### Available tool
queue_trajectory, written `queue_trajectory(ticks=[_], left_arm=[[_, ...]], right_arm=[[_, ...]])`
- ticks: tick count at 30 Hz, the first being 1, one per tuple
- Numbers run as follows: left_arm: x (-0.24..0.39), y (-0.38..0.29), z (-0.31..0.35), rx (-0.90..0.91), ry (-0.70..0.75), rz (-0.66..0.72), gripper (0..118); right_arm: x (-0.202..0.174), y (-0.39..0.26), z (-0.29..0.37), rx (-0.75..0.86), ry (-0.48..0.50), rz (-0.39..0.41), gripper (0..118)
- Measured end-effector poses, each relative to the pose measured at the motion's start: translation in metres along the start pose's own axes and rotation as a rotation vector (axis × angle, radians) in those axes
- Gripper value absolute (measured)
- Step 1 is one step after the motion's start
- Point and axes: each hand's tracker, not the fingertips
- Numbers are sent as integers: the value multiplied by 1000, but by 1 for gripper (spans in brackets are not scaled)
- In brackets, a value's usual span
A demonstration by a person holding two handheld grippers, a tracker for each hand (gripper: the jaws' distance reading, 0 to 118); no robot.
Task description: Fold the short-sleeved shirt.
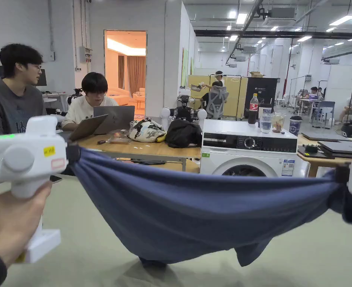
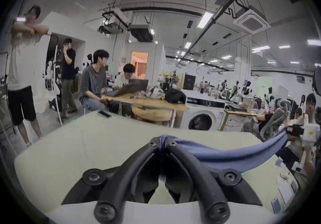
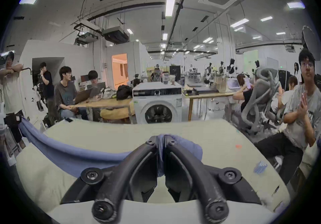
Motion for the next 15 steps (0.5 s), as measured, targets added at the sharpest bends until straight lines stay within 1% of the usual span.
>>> queue_trajectory(ticks=[2, 3, 4, 5, 6, 7, 8, 9, 10, 11, 12, 13, 15], left_arm=[[-4, -39, 31, -34, -15, 19, 0], [-8, -62, 46, -45, -30, 34, 0], [-13, -84, 60, -91, -44, 36, 0], [-18, -104, 75, -98, -39, 51, 0], [-23, -125, 91, -143, -65, 58, 0], [-26, -146, 109, -174, -51, 39, 0], [-28, -165, 126, -172, -37, 46, 0], [-21, -179, 152, -233, -62, 59, 0], [-23, -196, 171, -242, -56, 68, 0], [-25, -209, 184, -256, -51, 77, 0], [-26, -223, 199, -294, -41, 86, 0], [-28, -230, 214, -302, -32, 96, 0], [-30, -247, 237, -340, -28, 93, 0]], right_arm=[[10, -41, 14, -59, 18, -24, 3], [14, -65, 25, -74, 22, -57, 3], [20, -91, 37, -119, 30, -61, 3], [23, -114, 50, -133, 18, -68, 3], [27, -140, 65, -153, 22, -86, 3], [35, -166, 78, -186, 19, -81, 3], [38, -189, 92, -194, 2, -96, 3], [42, -211, 109, -224, 10, -109, 3], [45, -233, 127, -244, -18, -126, 3], [45, -250, 144, -248, -20, -144, 3], [47, -265, 161, -286, -16, -149, 3], [49, -279, 177, -290, -45, -166, 3], [52, -296, 211, -308, -44, -215, 3]])
